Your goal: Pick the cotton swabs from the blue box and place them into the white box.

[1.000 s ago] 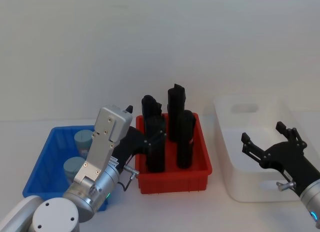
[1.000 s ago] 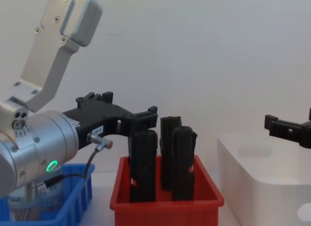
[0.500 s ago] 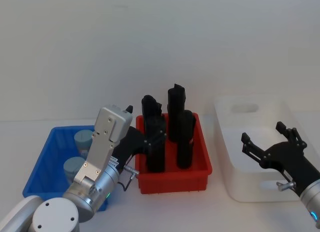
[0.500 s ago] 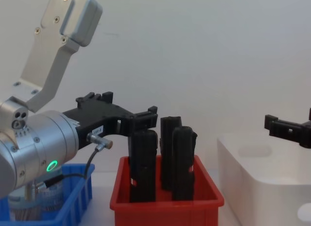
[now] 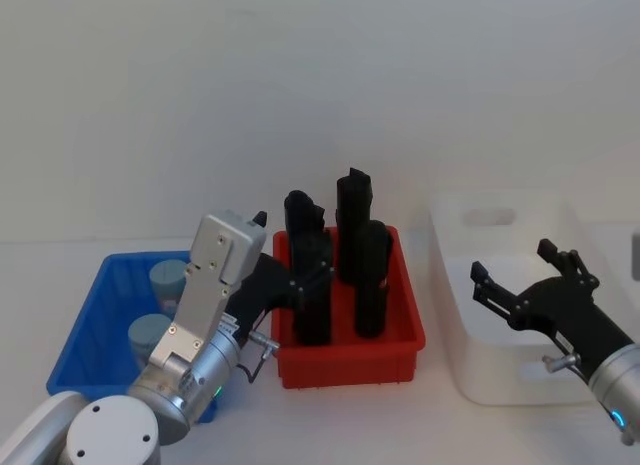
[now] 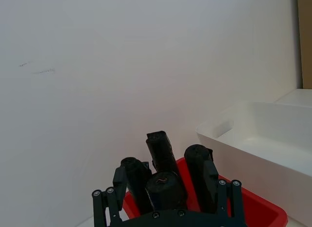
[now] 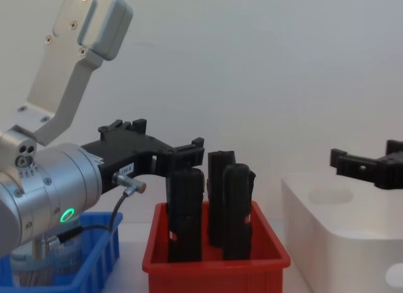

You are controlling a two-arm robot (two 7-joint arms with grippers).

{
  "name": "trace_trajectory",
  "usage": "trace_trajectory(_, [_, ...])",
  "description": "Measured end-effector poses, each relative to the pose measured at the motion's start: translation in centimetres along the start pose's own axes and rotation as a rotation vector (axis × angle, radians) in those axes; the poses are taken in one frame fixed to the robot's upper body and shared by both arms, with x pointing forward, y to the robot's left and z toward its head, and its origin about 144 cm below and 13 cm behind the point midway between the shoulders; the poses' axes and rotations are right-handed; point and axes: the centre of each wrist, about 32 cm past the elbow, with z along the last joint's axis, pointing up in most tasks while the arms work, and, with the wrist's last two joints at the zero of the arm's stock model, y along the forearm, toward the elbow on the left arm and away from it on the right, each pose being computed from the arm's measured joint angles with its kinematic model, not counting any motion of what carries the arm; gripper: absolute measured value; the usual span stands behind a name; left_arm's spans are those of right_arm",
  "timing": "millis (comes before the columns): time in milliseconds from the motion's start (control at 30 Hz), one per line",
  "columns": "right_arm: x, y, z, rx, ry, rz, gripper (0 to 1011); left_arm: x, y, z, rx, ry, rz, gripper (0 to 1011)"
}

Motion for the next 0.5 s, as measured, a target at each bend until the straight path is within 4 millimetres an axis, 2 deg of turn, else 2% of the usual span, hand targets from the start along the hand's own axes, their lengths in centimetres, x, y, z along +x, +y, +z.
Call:
trace_trajectory(233, [0.5, 2.0, 0.6, -0.051, 0.008, 0.069, 1001, 0.0, 0.0, 0.0, 0.000, 0.000, 0.000, 1004])
trace_trajectory(500, [0.9, 5.2, 2.1, -0.149, 0.013, 0.170, 1002, 0.0, 0.0, 0.0, 0.000, 0.000, 0.000, 1004])
